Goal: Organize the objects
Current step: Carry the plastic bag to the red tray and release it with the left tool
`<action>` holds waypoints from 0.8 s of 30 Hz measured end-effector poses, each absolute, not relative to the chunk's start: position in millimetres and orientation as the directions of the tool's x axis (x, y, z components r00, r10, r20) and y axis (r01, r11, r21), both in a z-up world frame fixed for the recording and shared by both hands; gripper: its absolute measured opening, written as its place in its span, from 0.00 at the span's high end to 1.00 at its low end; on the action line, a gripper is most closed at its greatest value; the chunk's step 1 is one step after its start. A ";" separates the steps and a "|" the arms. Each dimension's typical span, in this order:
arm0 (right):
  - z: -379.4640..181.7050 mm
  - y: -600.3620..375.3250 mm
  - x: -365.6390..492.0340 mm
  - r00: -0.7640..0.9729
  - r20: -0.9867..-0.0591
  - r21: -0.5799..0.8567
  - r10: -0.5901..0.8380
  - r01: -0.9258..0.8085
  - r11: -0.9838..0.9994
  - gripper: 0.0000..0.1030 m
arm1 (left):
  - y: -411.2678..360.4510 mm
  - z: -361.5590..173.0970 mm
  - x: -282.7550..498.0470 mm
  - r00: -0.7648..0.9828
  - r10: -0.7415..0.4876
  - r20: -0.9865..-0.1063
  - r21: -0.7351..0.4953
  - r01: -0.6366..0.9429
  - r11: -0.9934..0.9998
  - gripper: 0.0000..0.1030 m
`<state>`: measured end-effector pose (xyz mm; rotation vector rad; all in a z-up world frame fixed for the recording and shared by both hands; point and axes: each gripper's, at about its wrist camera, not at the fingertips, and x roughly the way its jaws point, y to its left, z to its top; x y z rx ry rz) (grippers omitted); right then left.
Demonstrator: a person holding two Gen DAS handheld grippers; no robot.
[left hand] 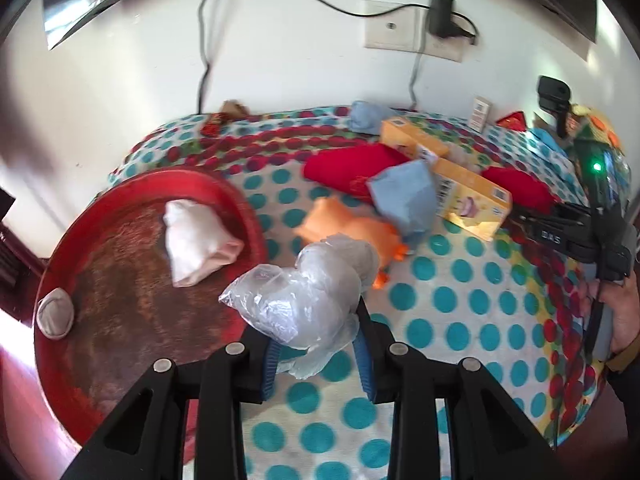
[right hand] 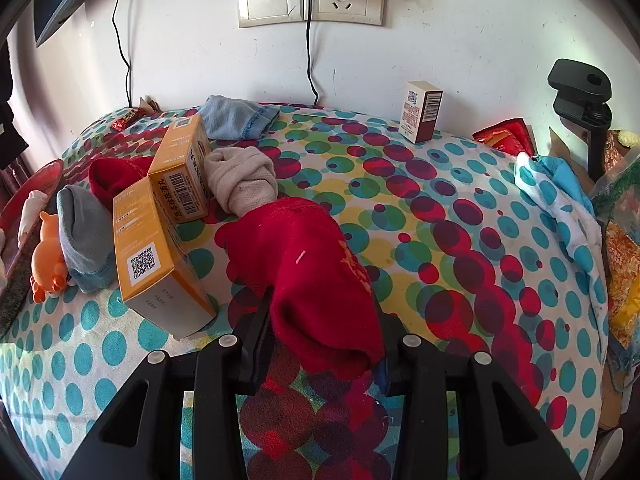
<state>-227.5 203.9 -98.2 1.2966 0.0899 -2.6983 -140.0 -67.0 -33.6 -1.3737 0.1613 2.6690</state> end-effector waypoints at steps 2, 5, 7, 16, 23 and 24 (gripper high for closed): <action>-98.3 203.9 -227.5 -0.616 -0.780 0.011 -0.107 0.157 -0.988 0.64 | -83.2 -32.4 -141.7 -0.580 0.043 -0.814 0.036 -0.124 -0.992 0.68; -98.1 203.8 -227.8 -0.617 -0.780 0.007 -0.104 0.157 -0.988 0.64 | -110.2 -31.3 -143.7 -0.579 0.017 -0.815 0.024 -0.063 -0.998 0.68; -98.2 203.4 -227.7 -0.616 -0.780 0.009 -0.105 0.157 -0.988 0.64 | -125.3 -32.4 -145.2 -0.574 -0.002 -0.819 0.022 -0.028 -0.999 0.68; -98.5 203.5 -227.7 -0.616 -0.780 0.011 -0.107 0.158 -0.987 0.64 | -199.9 -41.0 -156.3 -0.537 -0.086 -0.839 0.018 0.131 -0.991 0.68; -99.1 203.8 -227.7 -0.617 -0.780 0.010 -0.107 0.158 -0.987 0.63 | -251.3 -41.7 -174.7 -0.512 -0.133 -0.848 0.016 0.227 -0.974 0.68; -99.3 202.9 -227.5 -0.617 -0.780 0.009 -0.106 0.158 -0.987 0.63 | -257.9 -42.0 -178.7 -0.510 -0.137 -0.849 0.016 0.235 -0.972 0.68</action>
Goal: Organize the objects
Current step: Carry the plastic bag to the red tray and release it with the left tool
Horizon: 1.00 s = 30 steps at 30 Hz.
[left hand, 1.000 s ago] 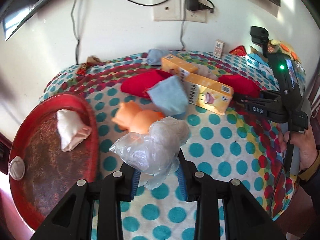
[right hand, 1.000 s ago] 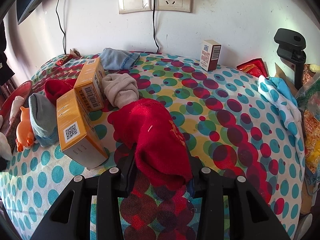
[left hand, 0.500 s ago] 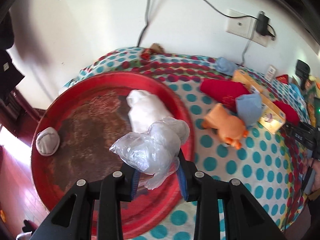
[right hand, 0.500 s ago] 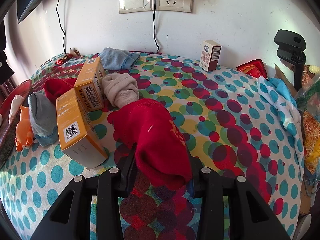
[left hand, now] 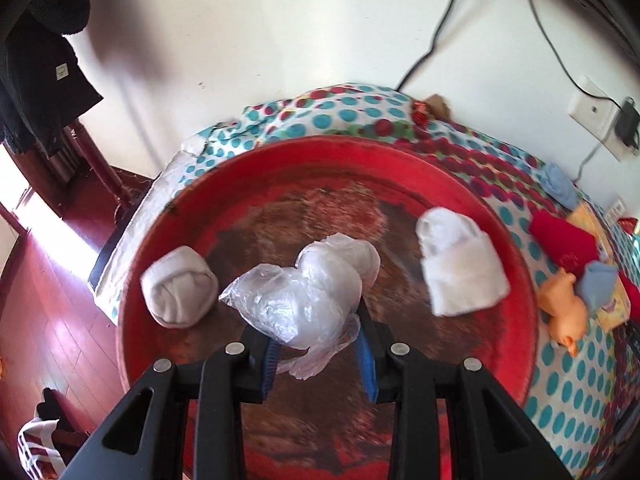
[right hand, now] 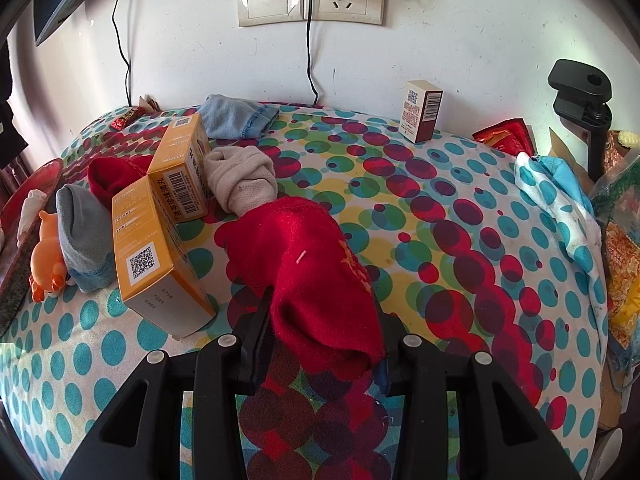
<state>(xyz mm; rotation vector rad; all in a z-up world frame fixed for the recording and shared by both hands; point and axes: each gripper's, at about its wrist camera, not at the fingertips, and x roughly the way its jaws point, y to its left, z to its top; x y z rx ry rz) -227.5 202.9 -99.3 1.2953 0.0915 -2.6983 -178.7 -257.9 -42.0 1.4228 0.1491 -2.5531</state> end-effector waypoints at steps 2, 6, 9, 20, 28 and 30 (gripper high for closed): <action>-99.5 202.7 -227.5 -0.617 -0.780 0.008 -0.105 0.159 -0.987 0.63 | -269.5 -41.9 -186.3 -0.506 -0.151 -0.849 0.022 0.253 -0.967 0.67; -99.7 202.9 -227.2 -0.617 -0.780 0.008 -0.105 0.159 -0.987 0.63 | -289.9 -46.5 -202.8 -0.484 -0.152 -0.862 0.009 0.284 -0.959 0.67; -99.7 203.2 -227.3 -0.617 -0.780 0.008 -0.106 0.159 -0.987 0.63 | -304.5 -51.9 -214.7 -0.466 -0.152 -0.872 -0.001 0.312 -0.950 0.67; -98.8 206.4 -227.3 -0.619 -0.780 -0.010 -0.091 0.158 -0.987 0.63 | -326.7 -70.3 -239.3 -0.448 -0.175 -0.877 0.012 0.344 -0.939 0.64; -97.3 209.9 -225.4 -0.622 -0.779 -0.025 -0.081 0.159 -0.987 0.62 | -334.0 -68.4 -222.2 -0.468 -0.168 -0.868 -0.019 0.369 -0.929 0.57; -97.3 207.9 -224.9 -0.623 -0.779 -0.036 -0.074 0.161 -0.986 0.62 | -328.6 -60.3 -214.7 -0.487 -0.190 -0.853 -0.002 0.365 -0.931 0.54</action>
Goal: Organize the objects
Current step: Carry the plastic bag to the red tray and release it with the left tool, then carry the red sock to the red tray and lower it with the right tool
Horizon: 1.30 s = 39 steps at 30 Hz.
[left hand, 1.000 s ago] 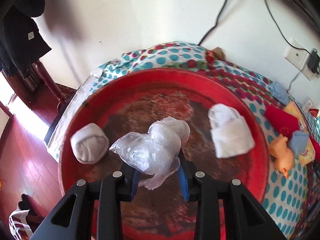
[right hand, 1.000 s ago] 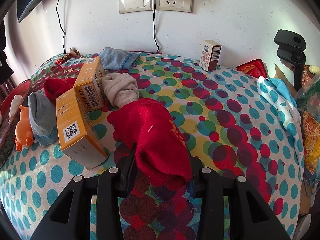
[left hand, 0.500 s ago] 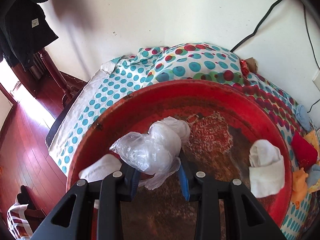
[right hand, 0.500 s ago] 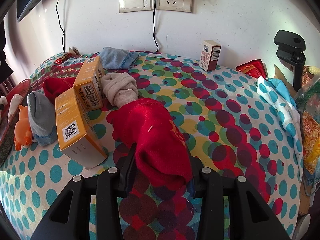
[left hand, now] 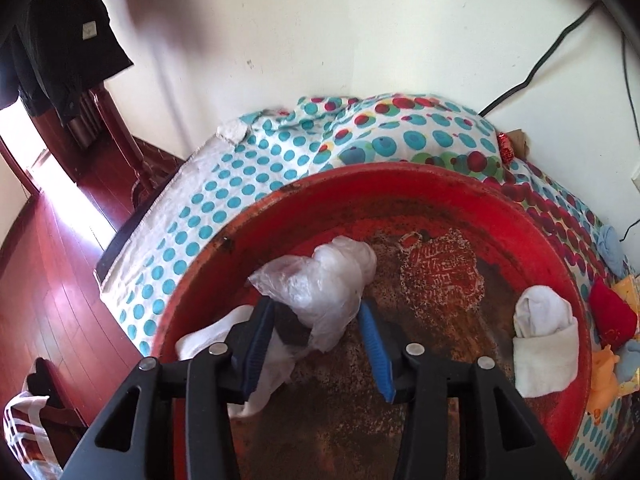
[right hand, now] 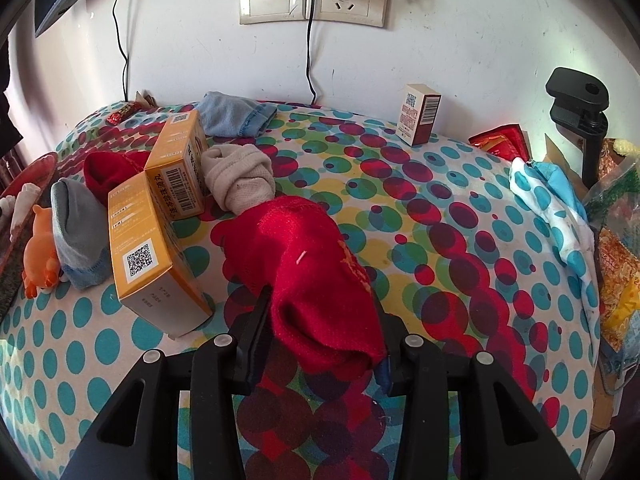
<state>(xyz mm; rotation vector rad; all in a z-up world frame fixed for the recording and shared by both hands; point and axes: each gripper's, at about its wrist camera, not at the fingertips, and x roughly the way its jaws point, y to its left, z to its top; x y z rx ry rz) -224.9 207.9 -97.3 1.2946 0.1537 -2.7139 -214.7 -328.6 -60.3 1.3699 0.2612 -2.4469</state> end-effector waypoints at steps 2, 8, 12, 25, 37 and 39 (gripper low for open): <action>-96.6 210.8 -223.3 -0.624 -0.778 -0.038 -0.073 0.162 -0.986 0.62 | -319.8 -51.0 -203.9 -0.510 -0.209 -0.834 0.017 0.355 -0.935 0.51; -95.5 212.9 -221.4 -0.622 -0.779 -0.027 -0.082 0.164 -0.986 0.63 | -281.4 -40.4 -165.6 -0.537 -0.271 -0.799 0.104 0.321 -0.941 0.50; -95.6 212.3 -221.8 -0.622 -0.779 -0.030 -0.080 0.164 -0.986 0.63 | -266.5 -43.3 -138.3 -0.545 -0.236 -0.804 0.062 0.317 -0.946 0.50; -93.5 207.0 -221.4 -0.630 -0.771 -0.005 -0.098 0.159 -0.987 0.61 | -235.3 -52.1 -91.9 -0.594 -0.285 -0.752 0.096 0.329 -0.939 0.50; -88.4 208.8 -202.7 -0.667 -0.744 -0.021 -0.038 0.080 -0.997 0.76 | -243.0 -59.9 -86.2 -0.603 -0.271 -0.750 0.065 0.340 -0.938 0.50; -88.9 212.2 -199.3 -0.664 -0.747 -0.005 -0.039 0.063 -0.998 0.76 | -246.7 -61.1 -86.5 -0.600 -0.261 -0.756 0.048 0.347 -0.937 0.50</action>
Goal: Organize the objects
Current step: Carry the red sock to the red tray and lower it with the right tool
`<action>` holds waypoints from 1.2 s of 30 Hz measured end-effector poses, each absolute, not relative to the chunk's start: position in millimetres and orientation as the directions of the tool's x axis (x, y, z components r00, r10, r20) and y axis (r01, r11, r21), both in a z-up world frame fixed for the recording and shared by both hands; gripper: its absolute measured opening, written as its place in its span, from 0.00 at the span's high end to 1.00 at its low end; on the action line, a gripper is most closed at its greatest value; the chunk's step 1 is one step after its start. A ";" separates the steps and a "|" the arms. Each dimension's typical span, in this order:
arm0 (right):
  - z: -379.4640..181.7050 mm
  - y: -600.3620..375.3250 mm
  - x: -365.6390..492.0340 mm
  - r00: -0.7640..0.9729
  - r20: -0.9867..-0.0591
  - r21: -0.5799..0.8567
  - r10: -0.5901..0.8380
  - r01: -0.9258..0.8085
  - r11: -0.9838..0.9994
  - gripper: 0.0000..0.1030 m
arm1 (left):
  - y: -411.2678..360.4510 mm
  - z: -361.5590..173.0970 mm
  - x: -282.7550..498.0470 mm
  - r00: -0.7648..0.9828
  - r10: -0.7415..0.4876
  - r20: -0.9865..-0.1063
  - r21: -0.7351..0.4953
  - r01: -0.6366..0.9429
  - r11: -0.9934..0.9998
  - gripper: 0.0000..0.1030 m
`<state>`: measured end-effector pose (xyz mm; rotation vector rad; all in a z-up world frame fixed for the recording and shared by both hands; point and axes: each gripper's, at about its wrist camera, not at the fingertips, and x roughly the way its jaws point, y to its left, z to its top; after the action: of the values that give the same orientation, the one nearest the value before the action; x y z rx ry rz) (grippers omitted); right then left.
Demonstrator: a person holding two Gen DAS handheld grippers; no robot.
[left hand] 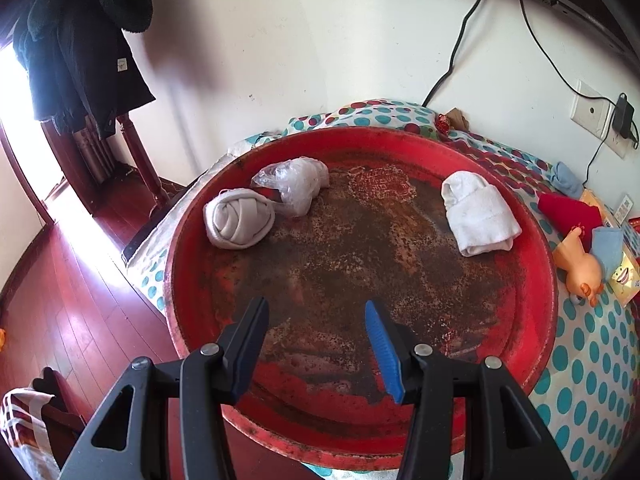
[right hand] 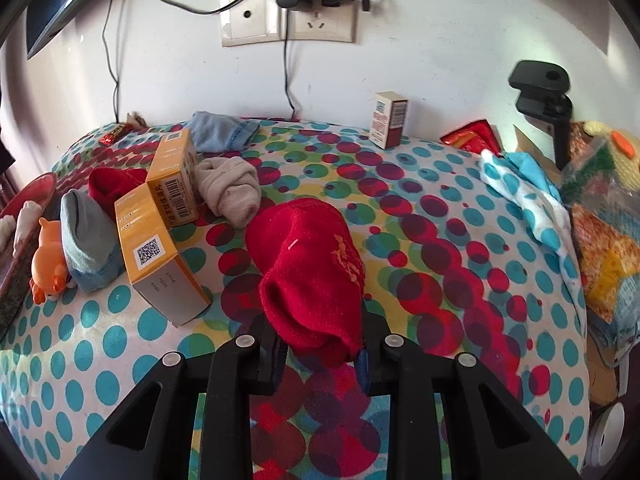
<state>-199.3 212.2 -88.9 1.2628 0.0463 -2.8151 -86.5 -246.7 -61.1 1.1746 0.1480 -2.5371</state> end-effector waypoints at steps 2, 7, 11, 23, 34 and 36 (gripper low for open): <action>-88.4 214.5 -194.2 -0.664 -0.748 0.000 -0.028 0.043 -0.999 0.76 | -248.5 -61.6 -86.3 -0.599 -0.259 -0.757 0.043 0.351 -0.936 0.50; -79.3 217.9 -182.4 -0.670 -0.741 0.028 -0.032 0.018 -0.999 0.76 | -250.9 -63.5 -87.4 -0.594 -0.253 -0.764 0.039 0.349 -0.936 0.50; -60.6 218.4 -172.5 -0.696 -0.716 0.064 -0.052 0.010 -0.998 0.76 | -253.4 -63.3 -87.0 -0.596 -0.248 -0.764 0.027 0.355 -0.935 0.50; -13.0 172.1 -155.2 -0.738 -0.658 0.084 -0.150 0.126 -0.988 0.76 | -257.9 -65.8 -88.2 -0.581 -0.258 -0.772 0.030 0.372 -0.928 0.50; -15.3 91.2 -143.9 -0.681 -0.679 0.083 -0.276 0.301 -0.950 0.76 | -262.9 -63.3 -86.0 -0.583 -0.278 -0.764 0.032 0.395 -0.918 0.50; -16.7 73.2 -141.7 -0.661 -0.684 0.093 -0.308 0.340 -0.936 0.76 | -263.4 -63.6 -86.0 -0.581 -0.275 -0.766 0.029 0.397 -0.917 0.50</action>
<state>-141.7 73.2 -16.7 1.0502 0.0605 -2.5773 -86.0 -263.4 -63.6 1.1712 0.2056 -2.4905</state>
